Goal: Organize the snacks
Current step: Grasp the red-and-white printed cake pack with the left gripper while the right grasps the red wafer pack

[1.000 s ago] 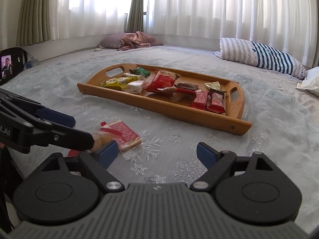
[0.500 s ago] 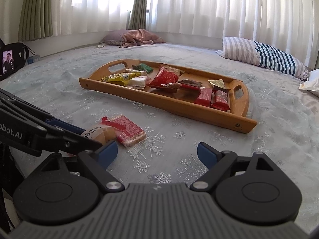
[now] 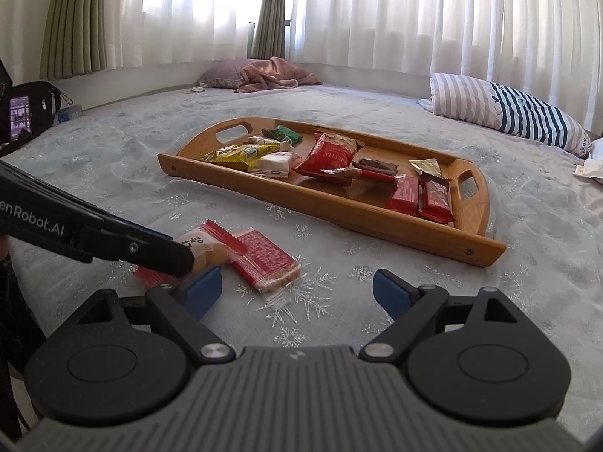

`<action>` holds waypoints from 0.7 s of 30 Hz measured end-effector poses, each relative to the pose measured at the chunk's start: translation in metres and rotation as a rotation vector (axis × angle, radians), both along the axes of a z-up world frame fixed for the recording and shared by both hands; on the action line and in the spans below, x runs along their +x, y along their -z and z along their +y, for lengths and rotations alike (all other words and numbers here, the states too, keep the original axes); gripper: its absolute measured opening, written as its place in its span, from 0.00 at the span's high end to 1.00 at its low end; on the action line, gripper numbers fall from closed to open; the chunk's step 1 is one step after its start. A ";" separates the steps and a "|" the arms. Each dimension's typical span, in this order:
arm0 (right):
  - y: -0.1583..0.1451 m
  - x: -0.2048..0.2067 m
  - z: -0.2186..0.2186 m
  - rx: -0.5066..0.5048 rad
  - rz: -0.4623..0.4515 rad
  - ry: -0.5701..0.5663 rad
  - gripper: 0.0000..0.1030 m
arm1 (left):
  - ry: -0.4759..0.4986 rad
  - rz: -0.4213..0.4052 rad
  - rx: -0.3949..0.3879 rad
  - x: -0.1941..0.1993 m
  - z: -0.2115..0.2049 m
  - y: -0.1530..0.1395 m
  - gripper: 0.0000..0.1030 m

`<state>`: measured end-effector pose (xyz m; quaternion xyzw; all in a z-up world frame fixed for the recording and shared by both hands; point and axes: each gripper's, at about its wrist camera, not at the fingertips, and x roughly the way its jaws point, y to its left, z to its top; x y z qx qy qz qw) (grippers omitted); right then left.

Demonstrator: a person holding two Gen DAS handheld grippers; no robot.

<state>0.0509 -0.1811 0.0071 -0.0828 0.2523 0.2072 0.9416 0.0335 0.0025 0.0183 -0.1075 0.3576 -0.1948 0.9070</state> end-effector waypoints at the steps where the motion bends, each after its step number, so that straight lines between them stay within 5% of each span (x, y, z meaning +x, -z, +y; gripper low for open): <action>1: 0.000 0.001 0.001 -0.001 0.002 -0.002 0.08 | -0.006 -0.004 0.002 0.000 0.001 -0.001 0.79; 10: -0.002 0.014 0.006 0.039 0.038 -0.024 0.12 | -0.017 -0.008 0.012 0.002 0.005 -0.002 0.79; 13: -0.002 0.014 0.006 0.068 0.060 -0.049 0.25 | -0.019 -0.004 0.004 0.003 0.005 -0.001 0.78; 17: 0.002 0.007 0.011 0.036 0.051 -0.058 0.54 | -0.024 0.008 -0.016 0.005 0.006 0.000 0.76; 21: 0.002 -0.004 0.014 -0.007 0.021 -0.065 0.60 | -0.029 0.015 -0.016 0.007 0.005 0.003 0.66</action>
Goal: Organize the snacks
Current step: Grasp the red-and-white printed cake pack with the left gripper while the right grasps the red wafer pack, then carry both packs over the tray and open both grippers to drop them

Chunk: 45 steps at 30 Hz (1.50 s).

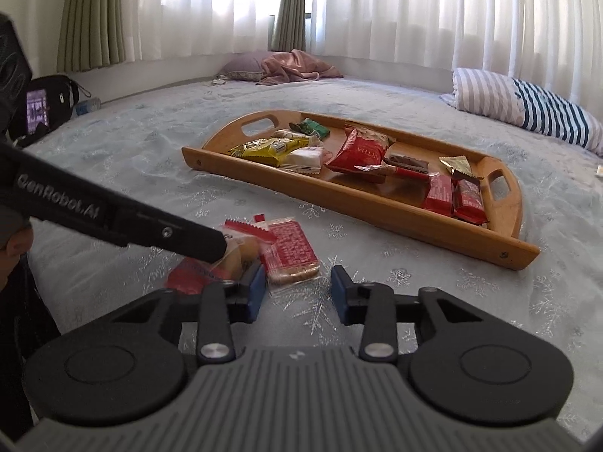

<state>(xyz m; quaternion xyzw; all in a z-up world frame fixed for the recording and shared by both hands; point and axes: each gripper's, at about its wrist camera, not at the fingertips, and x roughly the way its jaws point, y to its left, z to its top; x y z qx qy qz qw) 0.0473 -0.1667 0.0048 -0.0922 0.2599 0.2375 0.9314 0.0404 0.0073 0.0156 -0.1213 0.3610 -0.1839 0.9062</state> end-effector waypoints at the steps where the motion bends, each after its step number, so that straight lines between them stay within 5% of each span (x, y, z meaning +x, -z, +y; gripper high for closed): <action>1: 0.000 -0.002 0.001 -0.007 -0.005 -0.002 0.60 | 0.006 0.005 -0.004 0.000 -0.001 0.001 0.65; 7: -0.001 -0.010 0.003 -0.026 -0.016 0.003 0.61 | 0.021 0.005 -0.002 0.002 -0.011 0.006 0.63; 15: -0.004 -0.020 -0.002 0.005 0.003 0.048 0.61 | -0.002 -0.005 0.015 0.005 -0.013 0.007 0.73; 22: -0.010 -0.012 -0.003 0.066 -0.028 0.079 0.40 | -0.044 -0.017 0.039 0.009 -0.006 0.003 0.73; 35: -0.003 0.018 0.020 0.037 0.047 0.140 0.36 | -0.104 -0.014 0.053 0.012 0.011 0.001 0.73; 37: -0.002 0.020 0.020 0.041 0.061 0.151 0.39 | -0.109 -0.013 0.053 0.013 0.011 0.001 0.73; 41: -0.003 0.020 0.022 0.039 0.059 0.152 0.63 | -0.115 -0.016 0.067 0.014 0.009 0.001 0.73; 45: -0.005 0.018 0.020 0.052 0.057 0.158 0.63 | -0.114 -0.018 0.074 0.015 0.008 0.000 0.73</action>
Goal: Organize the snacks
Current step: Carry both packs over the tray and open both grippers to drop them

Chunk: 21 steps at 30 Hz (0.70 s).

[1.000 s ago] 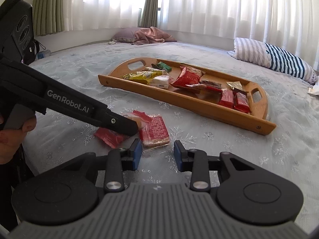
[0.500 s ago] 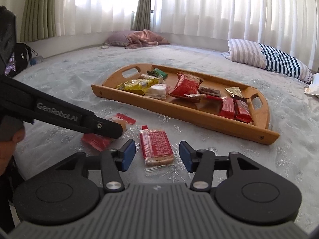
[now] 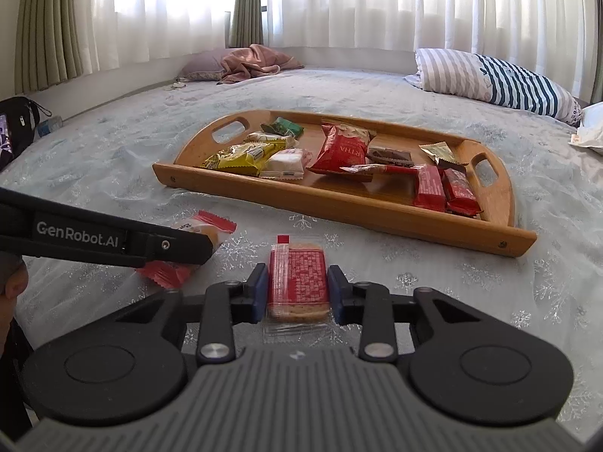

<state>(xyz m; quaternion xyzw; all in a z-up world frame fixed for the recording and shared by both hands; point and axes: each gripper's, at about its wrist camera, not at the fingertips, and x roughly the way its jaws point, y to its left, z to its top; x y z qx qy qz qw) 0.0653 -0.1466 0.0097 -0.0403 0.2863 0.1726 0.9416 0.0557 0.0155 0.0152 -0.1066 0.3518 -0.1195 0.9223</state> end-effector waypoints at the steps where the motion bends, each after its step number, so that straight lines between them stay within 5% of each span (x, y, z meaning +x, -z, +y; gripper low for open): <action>1: -0.001 0.000 -0.001 0.005 -0.002 0.004 0.63 | 0.000 0.000 0.000 0.000 0.000 0.000 0.73; 21: -0.032 0.008 -0.013 0.037 -0.092 0.099 0.63 | -0.002 -0.060 0.037 0.027 -0.010 -0.022 0.73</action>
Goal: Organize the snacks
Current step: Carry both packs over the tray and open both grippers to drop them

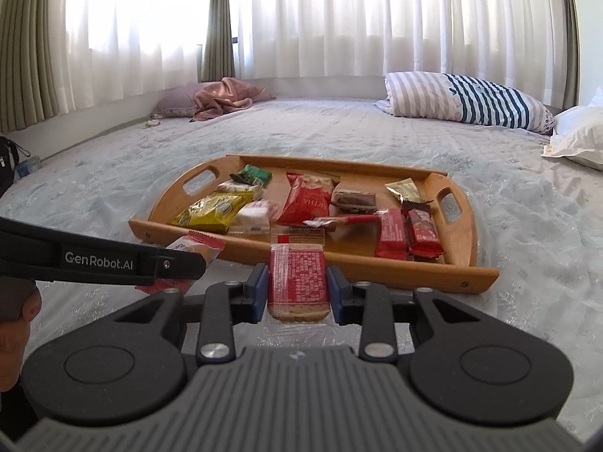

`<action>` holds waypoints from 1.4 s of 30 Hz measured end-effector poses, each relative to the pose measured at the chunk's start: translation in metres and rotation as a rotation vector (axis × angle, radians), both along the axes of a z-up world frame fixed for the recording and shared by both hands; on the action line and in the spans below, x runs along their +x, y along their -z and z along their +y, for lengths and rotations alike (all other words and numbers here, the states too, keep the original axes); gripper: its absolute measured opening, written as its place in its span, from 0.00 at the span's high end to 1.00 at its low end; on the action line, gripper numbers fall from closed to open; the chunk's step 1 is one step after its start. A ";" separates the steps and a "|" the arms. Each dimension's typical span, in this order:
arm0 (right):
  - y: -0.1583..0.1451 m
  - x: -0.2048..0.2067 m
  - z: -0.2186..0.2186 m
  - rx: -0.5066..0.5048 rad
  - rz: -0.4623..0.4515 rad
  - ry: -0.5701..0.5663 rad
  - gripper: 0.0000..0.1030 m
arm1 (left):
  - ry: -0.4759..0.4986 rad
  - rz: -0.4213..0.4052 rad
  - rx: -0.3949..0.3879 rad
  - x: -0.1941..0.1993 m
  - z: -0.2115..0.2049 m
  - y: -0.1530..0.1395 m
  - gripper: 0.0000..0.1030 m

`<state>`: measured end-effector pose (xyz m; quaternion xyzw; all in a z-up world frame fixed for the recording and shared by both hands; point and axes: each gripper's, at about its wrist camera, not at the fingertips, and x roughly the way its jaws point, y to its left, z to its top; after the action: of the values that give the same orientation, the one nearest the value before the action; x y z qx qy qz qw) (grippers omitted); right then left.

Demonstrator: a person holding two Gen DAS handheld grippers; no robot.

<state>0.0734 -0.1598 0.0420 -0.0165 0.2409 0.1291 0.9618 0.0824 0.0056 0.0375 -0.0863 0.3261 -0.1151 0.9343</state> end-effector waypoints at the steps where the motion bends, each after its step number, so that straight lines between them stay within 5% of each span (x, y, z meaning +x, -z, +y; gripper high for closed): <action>1: -0.002 0.001 -0.001 0.000 -0.006 0.004 0.63 | 0.001 -0.006 0.003 0.002 -0.001 -0.002 0.73; 19: -0.044 0.062 -0.033 0.072 -0.066 0.115 0.63 | -0.018 -0.126 0.004 0.058 0.003 -0.047 0.74; 31: -0.037 0.145 -0.047 0.144 0.063 0.134 0.63 | -0.037 -0.093 -0.014 0.140 0.007 -0.049 0.74; 42: -0.011 0.216 -0.052 0.196 0.185 0.155 0.63 | -0.071 -0.013 -0.003 0.212 -0.007 -0.017 0.74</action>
<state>0.2894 -0.2118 0.0530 0.1082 0.3153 0.0785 0.9395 0.2948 -0.0011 0.0541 -0.0982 0.3164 -0.0828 0.9399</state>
